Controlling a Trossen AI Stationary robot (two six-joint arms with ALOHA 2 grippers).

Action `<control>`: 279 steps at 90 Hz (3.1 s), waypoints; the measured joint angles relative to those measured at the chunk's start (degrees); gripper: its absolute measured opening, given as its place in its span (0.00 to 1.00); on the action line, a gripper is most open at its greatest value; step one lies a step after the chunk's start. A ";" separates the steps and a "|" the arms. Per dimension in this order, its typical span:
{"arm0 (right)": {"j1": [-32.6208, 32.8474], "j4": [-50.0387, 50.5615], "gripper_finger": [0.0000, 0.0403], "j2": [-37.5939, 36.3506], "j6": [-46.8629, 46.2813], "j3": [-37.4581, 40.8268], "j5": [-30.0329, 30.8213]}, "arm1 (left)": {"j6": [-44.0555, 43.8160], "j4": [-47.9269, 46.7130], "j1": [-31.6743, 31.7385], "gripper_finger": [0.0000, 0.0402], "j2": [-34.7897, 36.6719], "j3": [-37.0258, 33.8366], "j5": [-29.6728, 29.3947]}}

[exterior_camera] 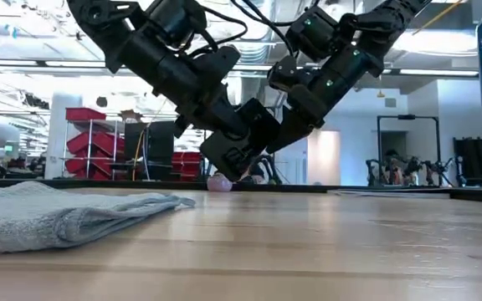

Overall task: Apply microfiber cloth
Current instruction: Spray the back of the cellphone with the cleaning bottle

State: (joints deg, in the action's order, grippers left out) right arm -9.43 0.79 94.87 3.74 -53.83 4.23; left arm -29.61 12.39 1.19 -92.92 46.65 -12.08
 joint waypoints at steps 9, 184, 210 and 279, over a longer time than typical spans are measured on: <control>-0.02 0.03 0.00 0.00 0.31 -0.03 0.02 | 0.00 -0.07 0.00 0.01 -0.01 0.00 0.00; 11.40 31.43 0.00 -30.21 -0.38 -10.76 22.24 | 19.89 6.19 -1.66 0.01 6.50 0.00 -2.90; 26.12 44.57 0.00 -40.90 -15.41 -10.68 32.67 | 23.19 4.94 0.12 0.01 6.57 -0.04 1.53; 59.81 77.22 0.00 -34.88 -82.18 -5.00 37.77 | 28.94 5.73 8.23 0.01 5.47 1.70 13.68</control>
State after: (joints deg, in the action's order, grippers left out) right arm 50.38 78.01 59.99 -78.44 -58.83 42.00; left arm -0.67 18.12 9.42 -87.45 48.35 1.60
